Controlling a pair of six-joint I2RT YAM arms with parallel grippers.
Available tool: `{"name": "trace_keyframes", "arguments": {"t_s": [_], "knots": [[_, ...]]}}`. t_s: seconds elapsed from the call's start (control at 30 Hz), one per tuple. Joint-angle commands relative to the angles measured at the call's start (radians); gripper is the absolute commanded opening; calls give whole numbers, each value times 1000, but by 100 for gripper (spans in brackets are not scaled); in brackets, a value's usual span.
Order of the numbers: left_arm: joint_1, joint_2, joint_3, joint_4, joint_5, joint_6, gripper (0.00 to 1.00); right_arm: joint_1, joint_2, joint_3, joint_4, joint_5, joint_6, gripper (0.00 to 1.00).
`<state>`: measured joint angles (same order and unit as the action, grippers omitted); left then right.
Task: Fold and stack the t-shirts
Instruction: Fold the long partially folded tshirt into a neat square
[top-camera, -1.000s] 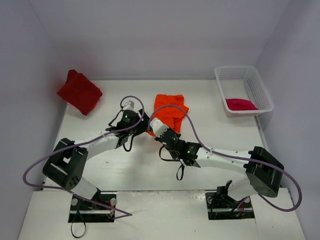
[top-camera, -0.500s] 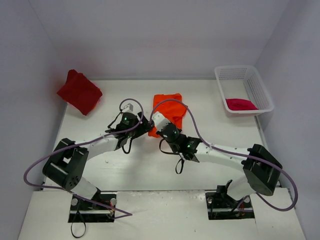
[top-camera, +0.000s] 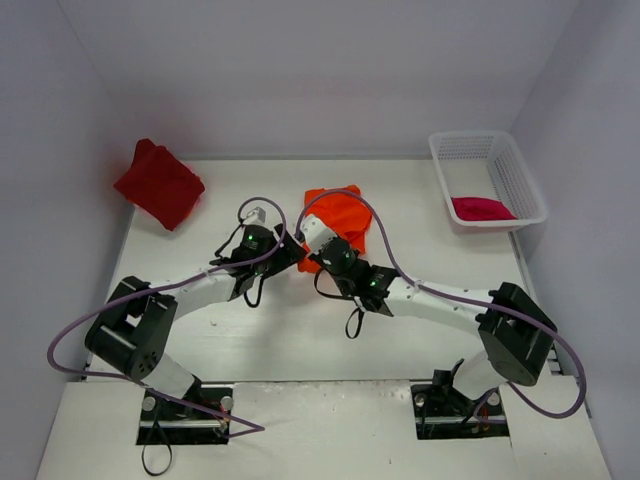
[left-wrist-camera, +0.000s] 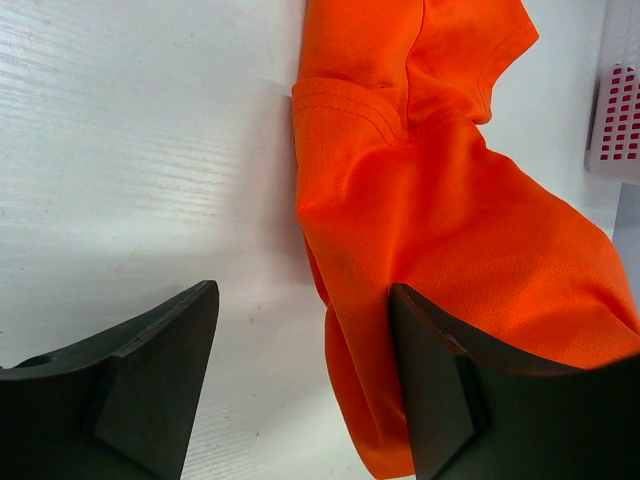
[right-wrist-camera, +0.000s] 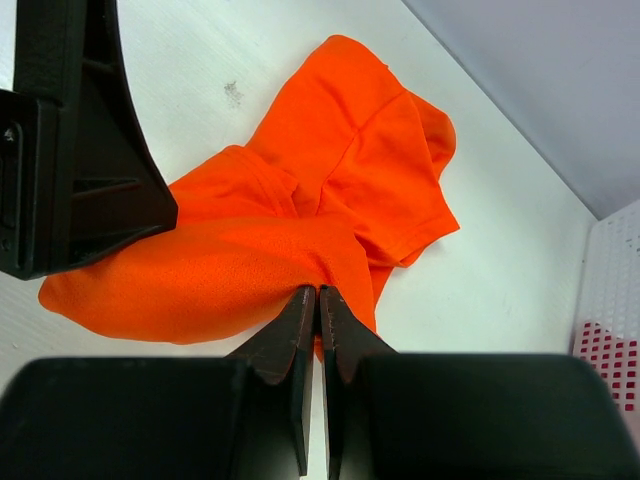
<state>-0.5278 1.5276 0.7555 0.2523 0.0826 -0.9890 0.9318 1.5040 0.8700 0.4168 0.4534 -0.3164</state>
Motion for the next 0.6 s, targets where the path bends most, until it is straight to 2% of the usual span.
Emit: {"name": "trace_keyframes", "arguments": {"t_s": [0.0, 0.57], "knots": [[14, -52, 5, 53, -1, -4, 63, -14, -11, 41, 76, 5, -13, 0], [48, -118, -4, -5, -29, 26, 63, -71, -56, -5, 76, 2, -1, 0]]}}
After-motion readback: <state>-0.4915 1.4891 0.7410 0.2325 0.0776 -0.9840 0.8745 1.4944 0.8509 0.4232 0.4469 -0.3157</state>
